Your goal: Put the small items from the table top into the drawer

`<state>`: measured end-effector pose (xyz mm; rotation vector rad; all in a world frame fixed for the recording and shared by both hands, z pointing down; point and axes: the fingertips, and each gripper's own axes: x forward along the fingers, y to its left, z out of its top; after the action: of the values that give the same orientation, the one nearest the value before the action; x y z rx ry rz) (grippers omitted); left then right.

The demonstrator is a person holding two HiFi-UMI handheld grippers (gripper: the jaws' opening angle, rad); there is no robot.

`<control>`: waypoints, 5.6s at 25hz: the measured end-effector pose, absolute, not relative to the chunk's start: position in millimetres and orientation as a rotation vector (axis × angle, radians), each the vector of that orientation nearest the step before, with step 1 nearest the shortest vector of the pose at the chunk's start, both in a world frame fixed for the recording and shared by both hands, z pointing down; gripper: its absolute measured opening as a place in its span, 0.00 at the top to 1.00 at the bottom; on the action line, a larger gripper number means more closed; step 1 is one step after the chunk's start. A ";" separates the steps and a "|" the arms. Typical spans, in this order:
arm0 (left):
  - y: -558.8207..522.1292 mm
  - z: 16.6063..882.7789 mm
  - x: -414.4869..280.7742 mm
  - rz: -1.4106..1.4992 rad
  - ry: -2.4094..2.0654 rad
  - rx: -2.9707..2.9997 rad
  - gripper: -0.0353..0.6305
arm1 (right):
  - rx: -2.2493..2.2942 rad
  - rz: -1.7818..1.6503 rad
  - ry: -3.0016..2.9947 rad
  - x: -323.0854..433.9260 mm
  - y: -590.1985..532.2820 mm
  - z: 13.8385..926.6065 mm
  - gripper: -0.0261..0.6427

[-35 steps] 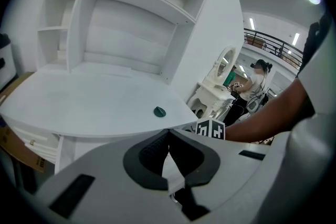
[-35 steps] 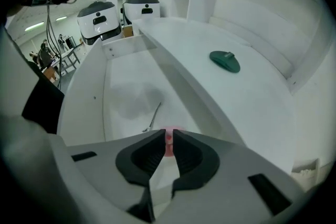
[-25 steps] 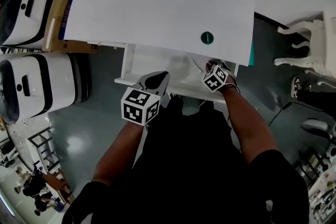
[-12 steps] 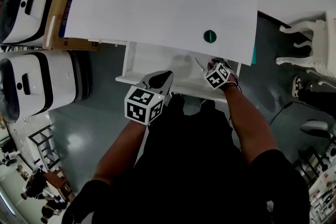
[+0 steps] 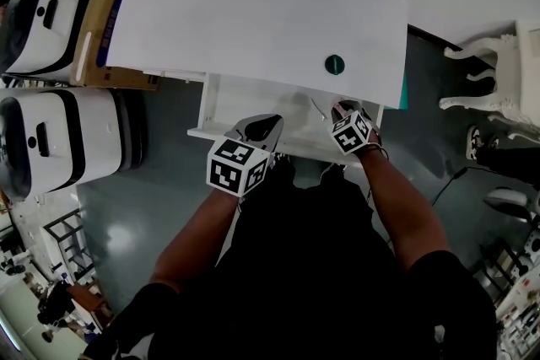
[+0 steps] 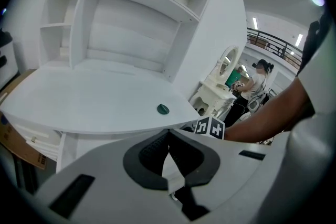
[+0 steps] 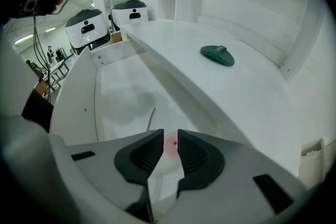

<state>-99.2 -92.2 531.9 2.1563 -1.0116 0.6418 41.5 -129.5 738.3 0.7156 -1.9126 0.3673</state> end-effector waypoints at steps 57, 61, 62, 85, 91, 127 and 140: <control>-111.9 482.6 -29.6 0.604 -0.899 2.412 0.93 | 1.208 0.705 -2.316 92.6 -112.2 507.8 0.92; -113.1 485.0 -31.5 0.615 -0.911 2.403 0.93 | 1.195 0.701 -2.321 89.8 -115.2 508.3 0.92; -113.3 486.2 -32.2 0.619 -0.915 2.396 0.93 | 1.192 0.700 -2.321 89.7 -115.8 508.9 0.92; -108.2 511.2 -89.2 0.642 -1.056 2.214 0.93 | 1.128 0.590 -2.186 42.3 -201.0 588.6 0.91; -104.4 515.5 -102.6 0.637 -1.078 2.184 0.93 | 1.089 0.622 -2.113 29.4 -218.5 622.6 0.84; -100.1 518.1 -109.7 0.631 -1.055 2.187 0.93 | 1.060 0.596 -2.103 22.2 -221.7 627.0 0.91; -95.0 530.4 -93.5 0.661 -0.996 2.200 0.93 | 0.833 0.524 -2.192 31.1 -156.4 611.8 0.91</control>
<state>-93.5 -95.0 530.4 2.1996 -0.9960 0.6612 31.1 -156.4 611.8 0.8330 -2.1917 0.5244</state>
